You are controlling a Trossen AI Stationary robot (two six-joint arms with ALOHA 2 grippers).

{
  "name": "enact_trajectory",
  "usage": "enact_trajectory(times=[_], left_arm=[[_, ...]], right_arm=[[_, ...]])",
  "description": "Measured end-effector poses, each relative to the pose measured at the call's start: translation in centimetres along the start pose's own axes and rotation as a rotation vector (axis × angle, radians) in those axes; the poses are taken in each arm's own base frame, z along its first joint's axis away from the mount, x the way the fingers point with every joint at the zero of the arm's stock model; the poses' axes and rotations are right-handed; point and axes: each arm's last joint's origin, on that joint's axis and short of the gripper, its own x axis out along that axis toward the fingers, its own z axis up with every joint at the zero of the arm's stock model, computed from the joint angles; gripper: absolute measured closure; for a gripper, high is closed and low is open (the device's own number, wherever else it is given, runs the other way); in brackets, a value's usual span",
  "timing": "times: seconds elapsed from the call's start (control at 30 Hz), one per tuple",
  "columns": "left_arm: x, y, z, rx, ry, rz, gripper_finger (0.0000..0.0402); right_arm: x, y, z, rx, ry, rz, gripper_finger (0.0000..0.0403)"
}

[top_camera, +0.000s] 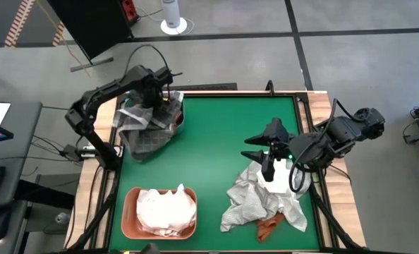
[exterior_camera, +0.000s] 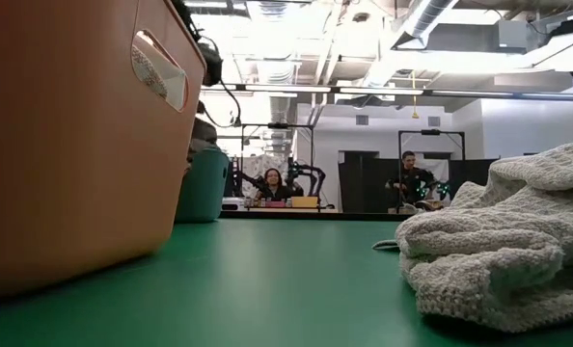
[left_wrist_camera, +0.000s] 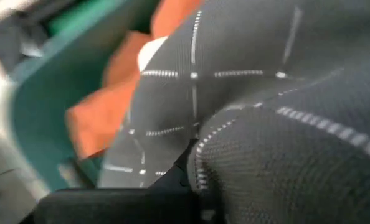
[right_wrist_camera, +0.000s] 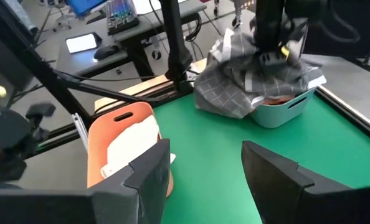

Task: Sort microfiber towel by color & place in baskets
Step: Put the black and white microfiber towel into the green bin

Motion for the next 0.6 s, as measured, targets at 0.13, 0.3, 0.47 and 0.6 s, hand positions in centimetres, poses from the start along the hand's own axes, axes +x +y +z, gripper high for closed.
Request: enact_trajectory(times=[0.13, 0.3, 0.47, 0.6], left_arm=[[2.6, -0.9, -0.1, -0.04, -0.027, -0.045, 0.0381], [5.6, -1.2, -0.7, -0.057, -0.034, -0.052, 0.0379], [7.7, -1.7, -1.5, -0.036, -0.034, -0.095, 0.0372], [7.5, -2.3, -1.7, 0.052, -0.039, -0.101, 0.0343]], right_arm=[[0.0, 0.0, 0.0, 0.001, -0.001, -0.003, 0.018], [0.0, -0.1, 0.0, -0.005, 0.004, -0.008, 0.018], [0.0, -0.3, -0.3, -0.014, 0.03, -0.027, 0.018], [0.0, -0.3, -0.4, -0.006, 0.035, -0.031, 0.018]])
